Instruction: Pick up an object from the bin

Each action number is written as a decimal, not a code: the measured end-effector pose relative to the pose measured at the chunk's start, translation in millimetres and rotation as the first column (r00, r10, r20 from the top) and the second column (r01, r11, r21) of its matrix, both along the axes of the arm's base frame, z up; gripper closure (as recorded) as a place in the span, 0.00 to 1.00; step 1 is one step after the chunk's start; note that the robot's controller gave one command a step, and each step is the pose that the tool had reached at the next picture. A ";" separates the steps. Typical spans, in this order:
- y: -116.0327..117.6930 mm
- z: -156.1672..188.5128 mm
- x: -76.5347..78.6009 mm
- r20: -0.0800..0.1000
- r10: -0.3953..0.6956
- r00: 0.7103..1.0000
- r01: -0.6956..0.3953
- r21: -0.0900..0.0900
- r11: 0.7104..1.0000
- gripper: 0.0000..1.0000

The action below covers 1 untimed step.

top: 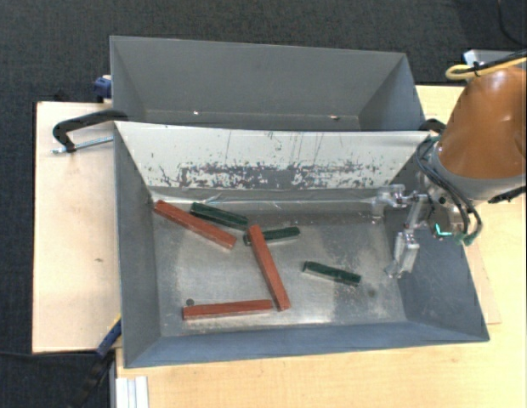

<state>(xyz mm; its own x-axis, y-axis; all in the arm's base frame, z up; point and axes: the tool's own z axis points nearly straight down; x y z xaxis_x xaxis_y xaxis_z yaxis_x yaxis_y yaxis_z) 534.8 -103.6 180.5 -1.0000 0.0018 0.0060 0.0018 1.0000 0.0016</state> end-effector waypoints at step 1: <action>0.4 4.4 1.9 0.009 0.002 1.000 -0.002 -0.001 1.000 0.00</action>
Offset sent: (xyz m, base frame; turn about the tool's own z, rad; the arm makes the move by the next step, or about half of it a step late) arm 0.0052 0.0614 -0.1105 0.0952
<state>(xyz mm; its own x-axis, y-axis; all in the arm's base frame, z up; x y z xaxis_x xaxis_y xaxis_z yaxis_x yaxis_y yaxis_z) 536.7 -103.2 184.9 -1.0000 0.0000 -0.0025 0.0000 1.0000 0.0002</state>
